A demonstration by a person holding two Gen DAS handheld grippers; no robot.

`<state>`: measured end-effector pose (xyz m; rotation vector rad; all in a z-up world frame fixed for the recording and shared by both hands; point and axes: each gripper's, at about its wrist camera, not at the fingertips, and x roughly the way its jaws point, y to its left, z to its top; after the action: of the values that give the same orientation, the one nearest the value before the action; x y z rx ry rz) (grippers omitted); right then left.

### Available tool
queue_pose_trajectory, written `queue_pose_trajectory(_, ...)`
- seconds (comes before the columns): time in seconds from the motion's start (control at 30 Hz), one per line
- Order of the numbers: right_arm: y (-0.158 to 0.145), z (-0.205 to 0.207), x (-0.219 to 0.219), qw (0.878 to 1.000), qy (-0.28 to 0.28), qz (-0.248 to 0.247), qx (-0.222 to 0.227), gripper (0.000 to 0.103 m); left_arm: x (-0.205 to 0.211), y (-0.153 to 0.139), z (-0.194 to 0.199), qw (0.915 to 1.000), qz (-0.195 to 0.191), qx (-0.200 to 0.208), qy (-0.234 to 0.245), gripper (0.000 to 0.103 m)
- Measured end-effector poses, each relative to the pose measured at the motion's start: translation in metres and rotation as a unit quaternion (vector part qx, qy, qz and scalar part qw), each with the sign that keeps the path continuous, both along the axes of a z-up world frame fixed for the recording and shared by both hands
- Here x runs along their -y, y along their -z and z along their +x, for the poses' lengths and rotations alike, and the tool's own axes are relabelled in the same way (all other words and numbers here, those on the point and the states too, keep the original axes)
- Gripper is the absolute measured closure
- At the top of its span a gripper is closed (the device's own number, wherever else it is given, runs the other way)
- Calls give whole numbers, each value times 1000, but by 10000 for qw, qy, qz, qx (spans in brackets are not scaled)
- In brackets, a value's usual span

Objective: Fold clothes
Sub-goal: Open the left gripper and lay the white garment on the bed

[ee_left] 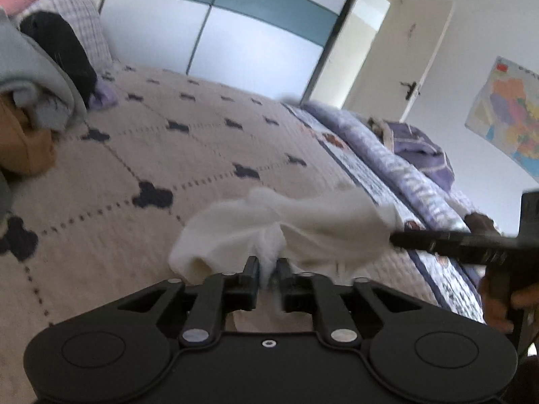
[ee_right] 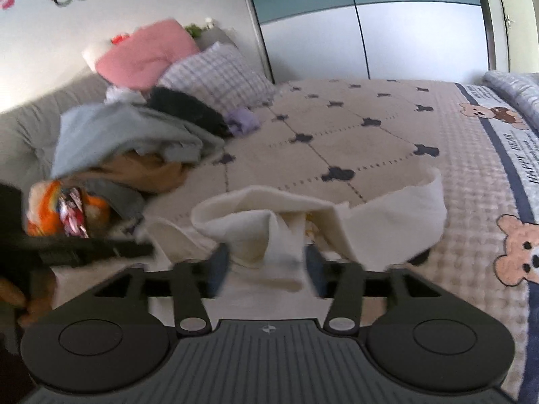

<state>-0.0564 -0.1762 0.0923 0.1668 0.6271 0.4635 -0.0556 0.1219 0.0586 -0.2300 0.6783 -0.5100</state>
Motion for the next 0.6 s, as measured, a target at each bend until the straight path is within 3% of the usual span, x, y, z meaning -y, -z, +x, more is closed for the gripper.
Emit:
queue_pose_trajectory(0.03, -2, 0, 0, 9999, -30, 107, 11, 38, 0, 4, -1, 10000, 21, -39, 34, 76)
queue_pose_trajectory(0.27, -7, 8, -14, 9996, -212, 132, 165, 38, 3, 21, -7, 9994, 235, -225, 79, 72)
queue_pose_trajectory(0.43, -2, 14, -28, 9992, -339, -62, 202, 41, 6, 28, -10, 9988, 305, -339, 167, 67)
queue_pose_trajectory(0.6, -1, 17, -37, 9979, -344, -390, 373, 42, 8, 30, -10, 9983, 340, -424, 210, 69)
